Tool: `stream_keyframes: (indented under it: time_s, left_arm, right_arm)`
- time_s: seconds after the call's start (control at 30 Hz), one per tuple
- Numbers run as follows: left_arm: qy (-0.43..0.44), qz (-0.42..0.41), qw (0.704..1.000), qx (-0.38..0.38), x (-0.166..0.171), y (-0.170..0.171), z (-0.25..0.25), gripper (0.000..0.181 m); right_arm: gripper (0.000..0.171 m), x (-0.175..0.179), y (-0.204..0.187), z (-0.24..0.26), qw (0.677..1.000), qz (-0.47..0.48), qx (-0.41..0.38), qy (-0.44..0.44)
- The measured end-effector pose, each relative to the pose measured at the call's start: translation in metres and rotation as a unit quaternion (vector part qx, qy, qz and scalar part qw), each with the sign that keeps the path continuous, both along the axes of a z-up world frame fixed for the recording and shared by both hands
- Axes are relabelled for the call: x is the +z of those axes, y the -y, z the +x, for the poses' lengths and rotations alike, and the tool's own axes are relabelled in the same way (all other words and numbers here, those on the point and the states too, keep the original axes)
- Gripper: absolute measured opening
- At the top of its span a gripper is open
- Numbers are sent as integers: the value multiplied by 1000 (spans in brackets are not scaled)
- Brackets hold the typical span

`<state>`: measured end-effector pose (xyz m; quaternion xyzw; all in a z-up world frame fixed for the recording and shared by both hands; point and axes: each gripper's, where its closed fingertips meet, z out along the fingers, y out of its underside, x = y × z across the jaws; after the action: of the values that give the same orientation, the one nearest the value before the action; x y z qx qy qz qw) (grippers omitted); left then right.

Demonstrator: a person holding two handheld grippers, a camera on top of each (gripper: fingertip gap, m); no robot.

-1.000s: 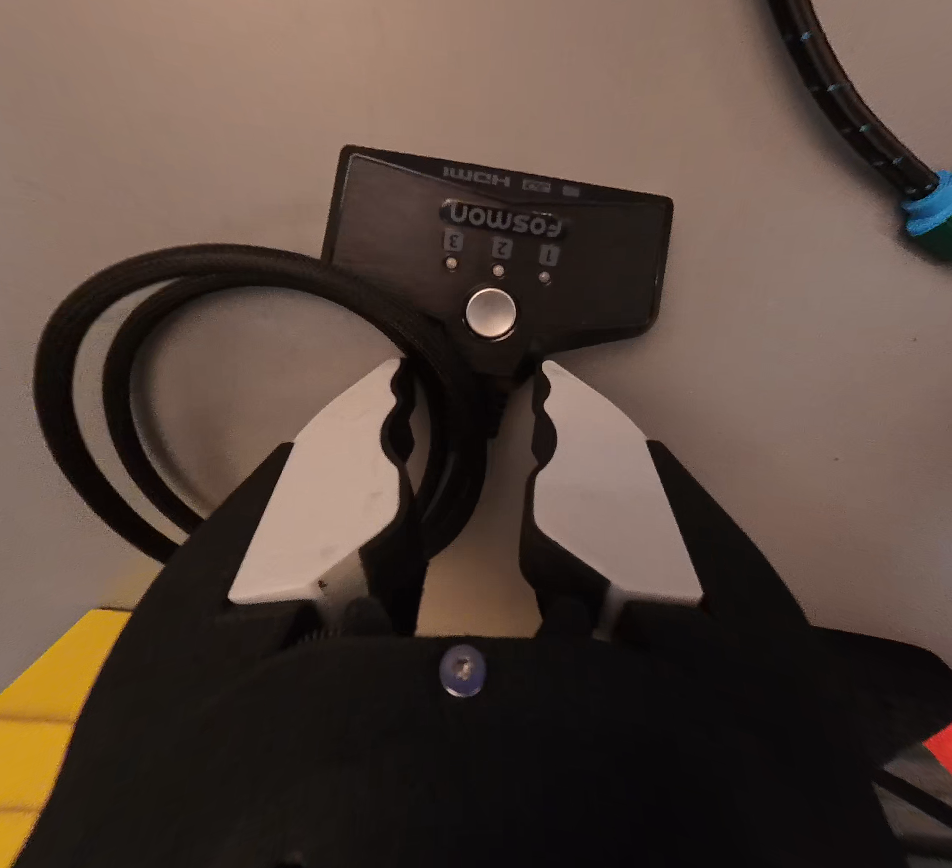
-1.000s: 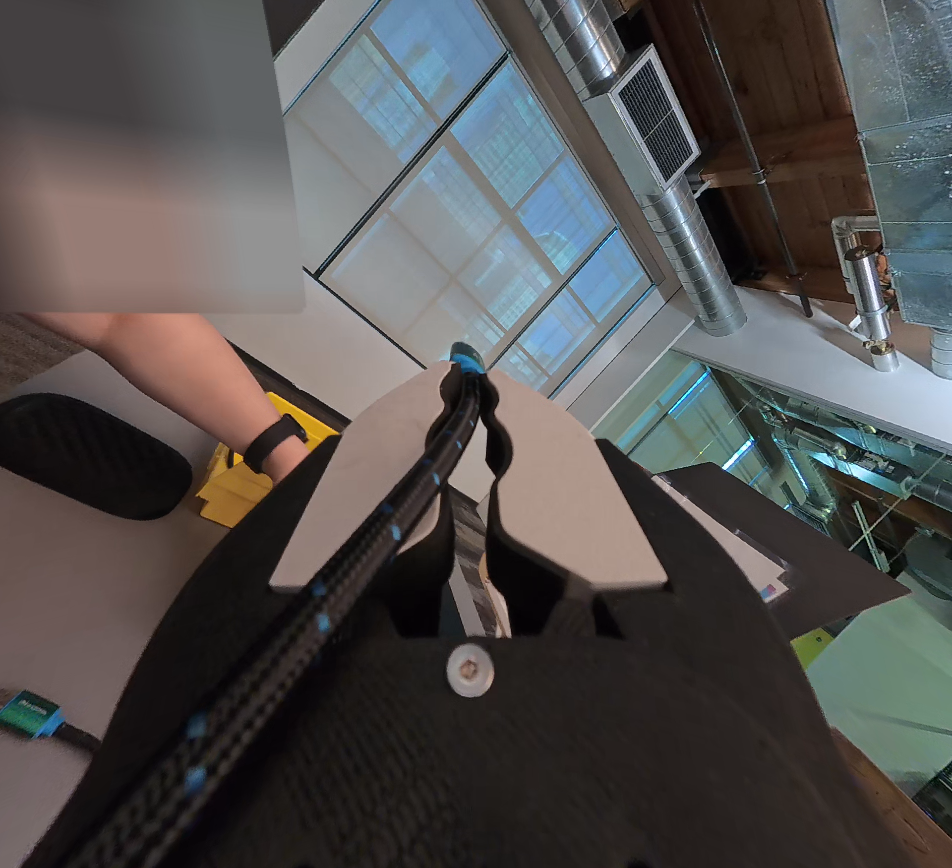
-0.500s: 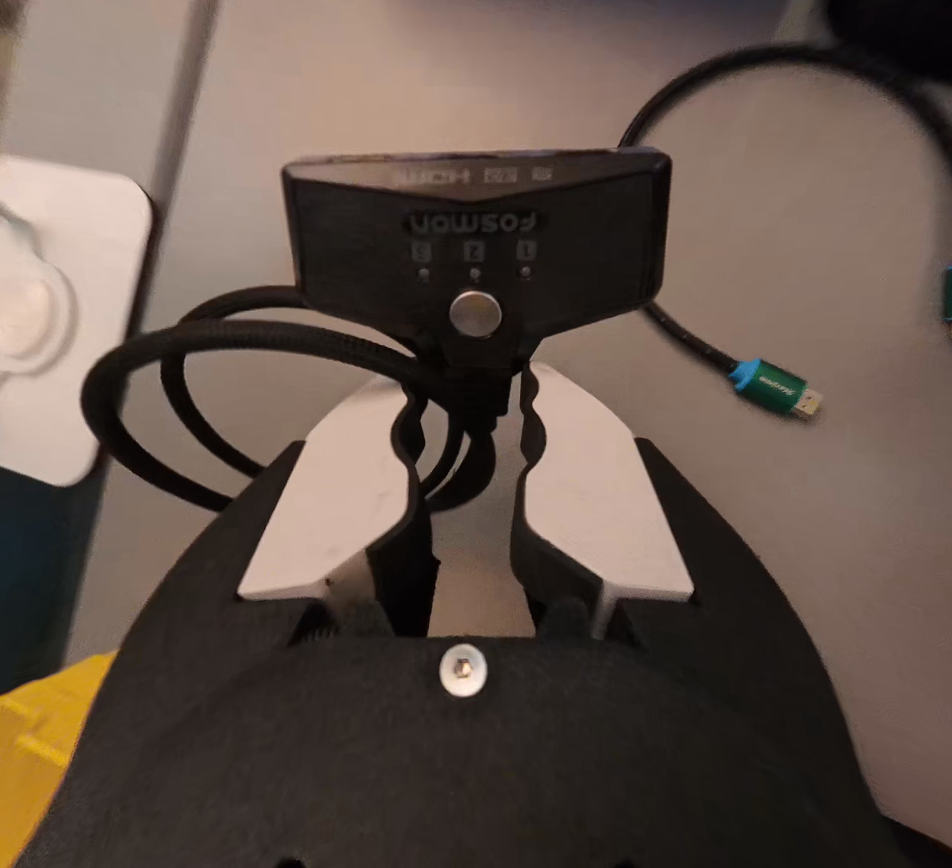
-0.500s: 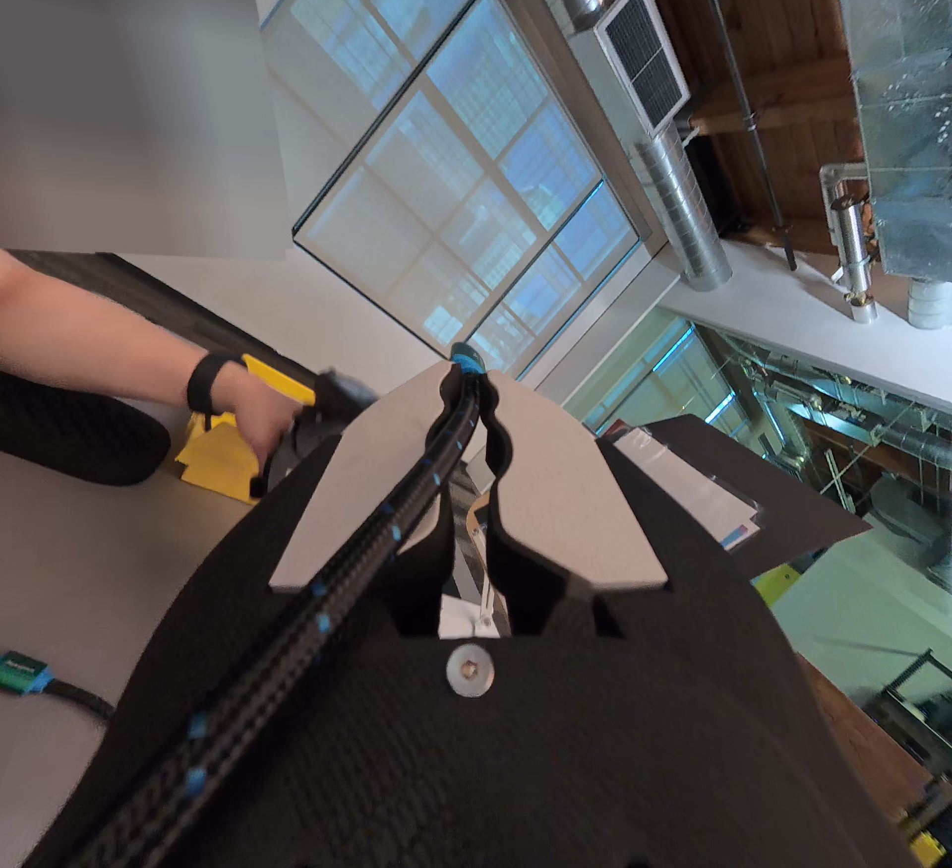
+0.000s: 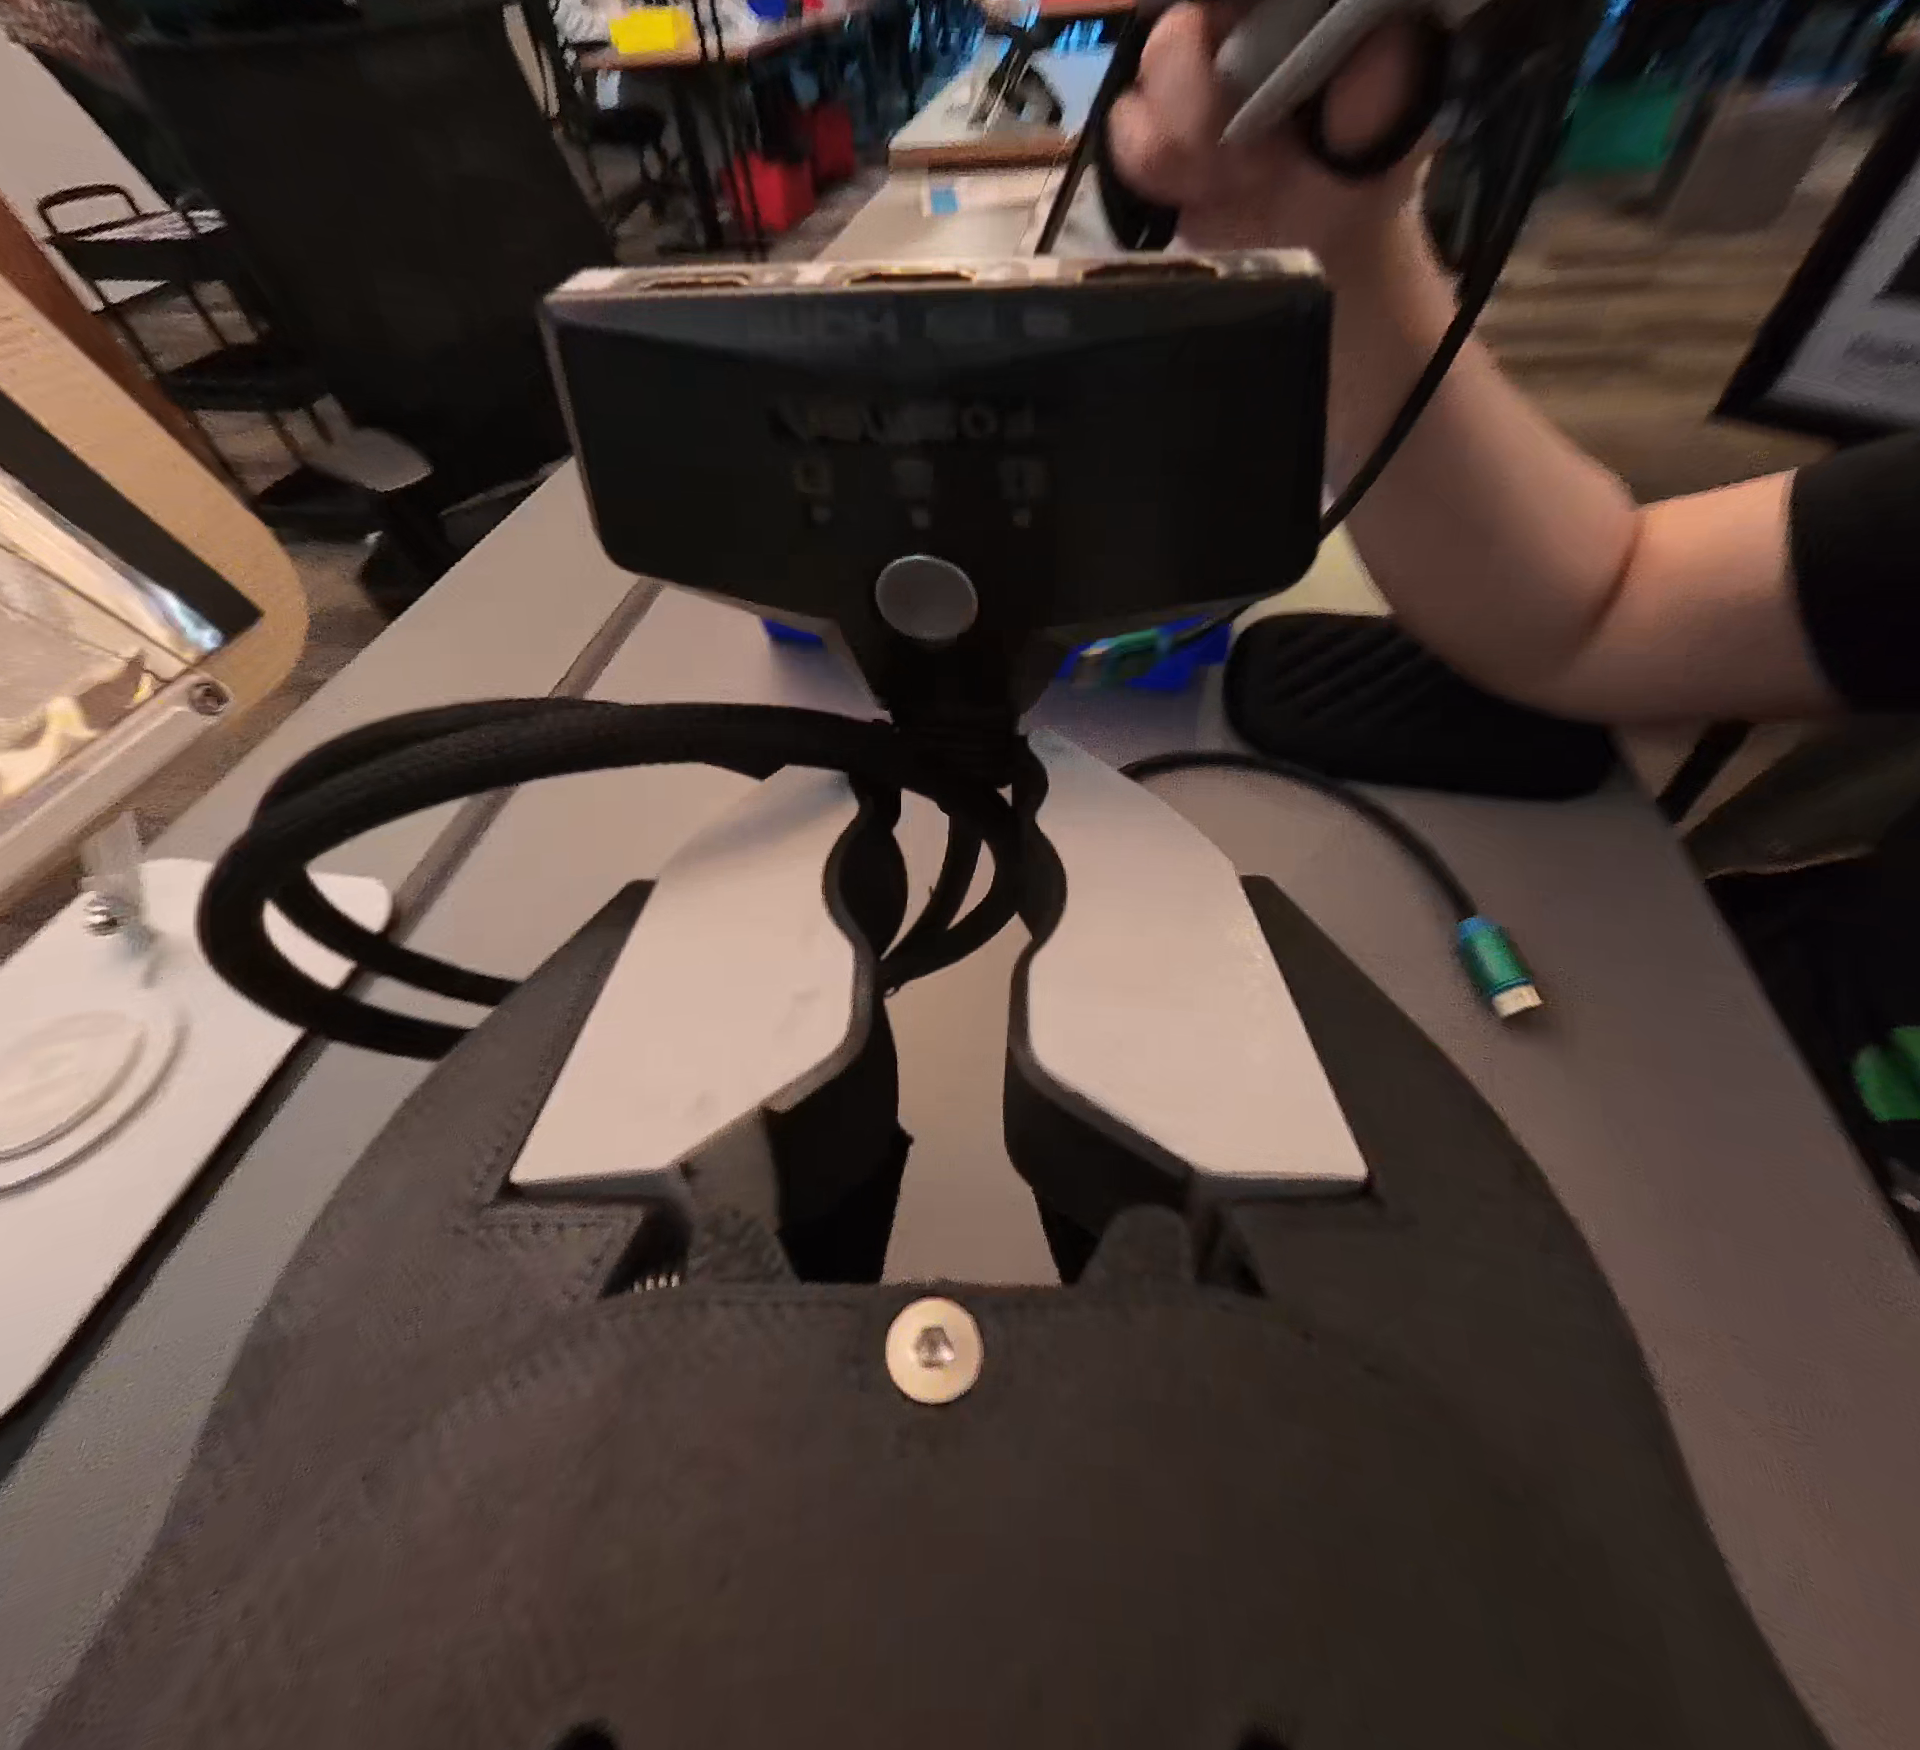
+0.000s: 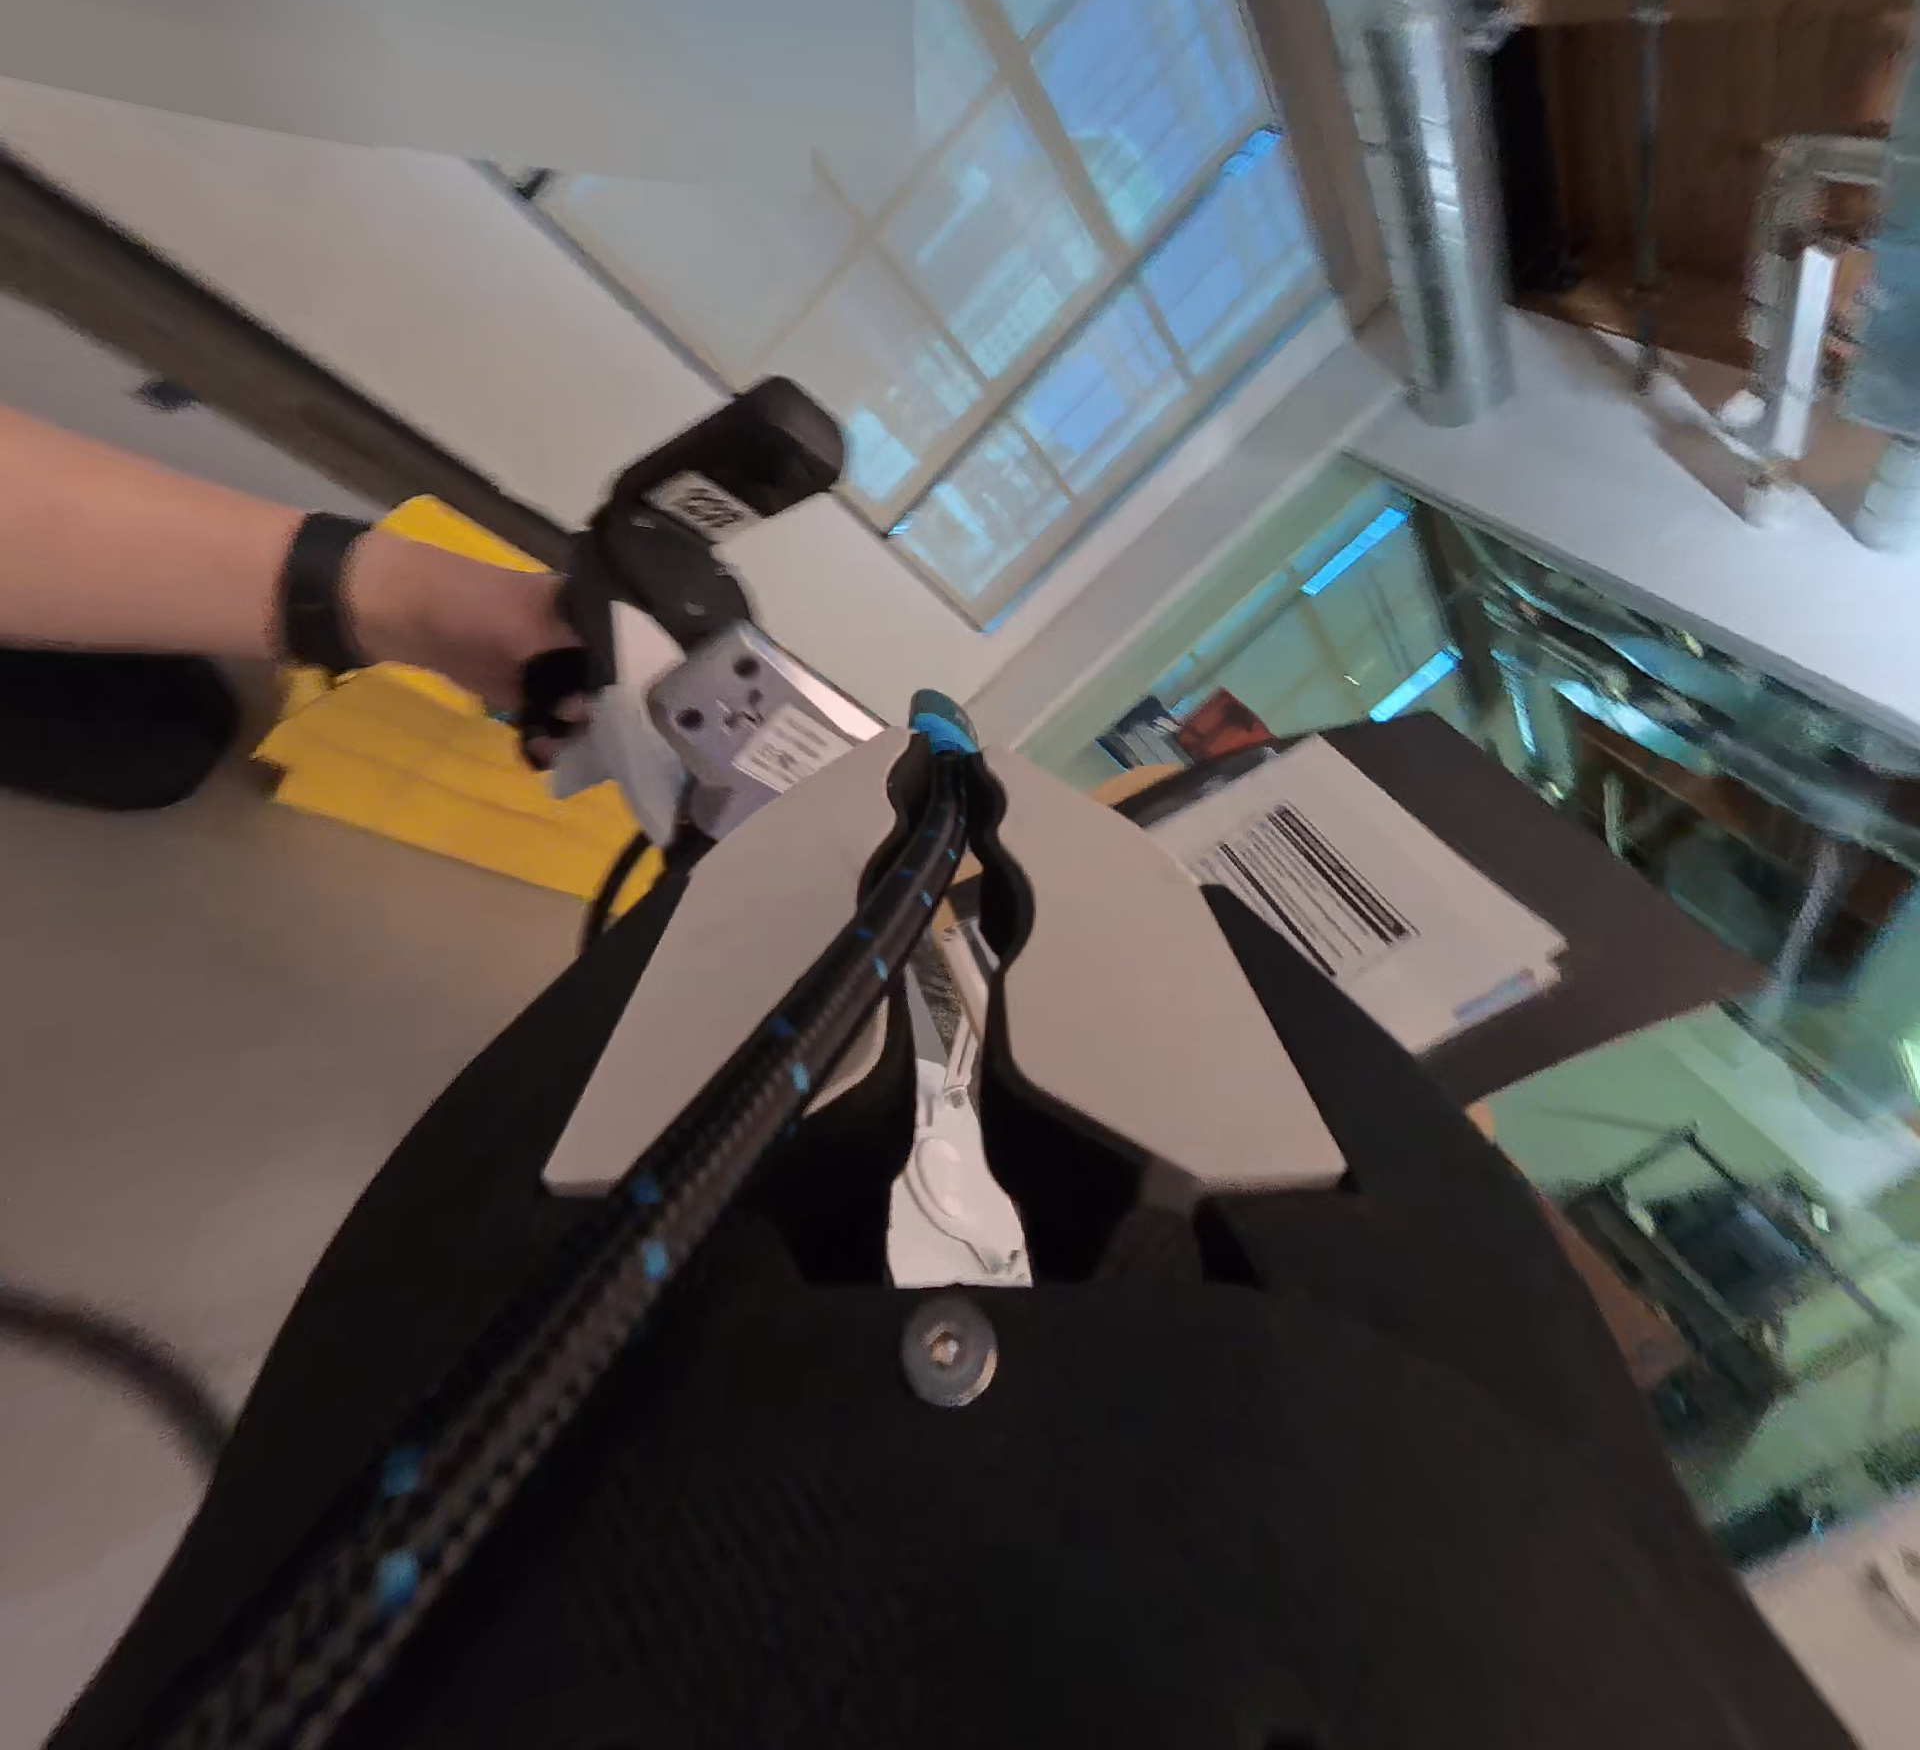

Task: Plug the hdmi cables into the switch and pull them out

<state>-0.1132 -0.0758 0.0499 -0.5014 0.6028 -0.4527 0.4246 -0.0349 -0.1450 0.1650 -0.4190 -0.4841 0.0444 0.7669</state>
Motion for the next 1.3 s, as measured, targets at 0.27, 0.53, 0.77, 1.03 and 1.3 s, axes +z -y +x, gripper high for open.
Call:
stream_keyframes:
  time_s: [0.27,0.53,0.77,1.03,1.3]
  left_arm:
    - [84,-64,994,-18,31,7,-17,20]
    - [145,-141,978,-58,51,31,2,20]
    - [214,-266,937,-71,52,38,21,31]
    - [249,-302,920,-16,47,22,26,44]
    - [296,-418,857,-61,53,11,13,29]
  right_arm:
    - [6,-14,-37,-34,990,15,-62,-124]
    - [6,-25,-47,-46,951,142,-259,-92]
    - [6,-32,-49,-46,940,169,-286,-76]
    - [6,-43,-55,-59,912,233,-337,8]
    - [7,-47,-52,-66,941,181,-283,-35]
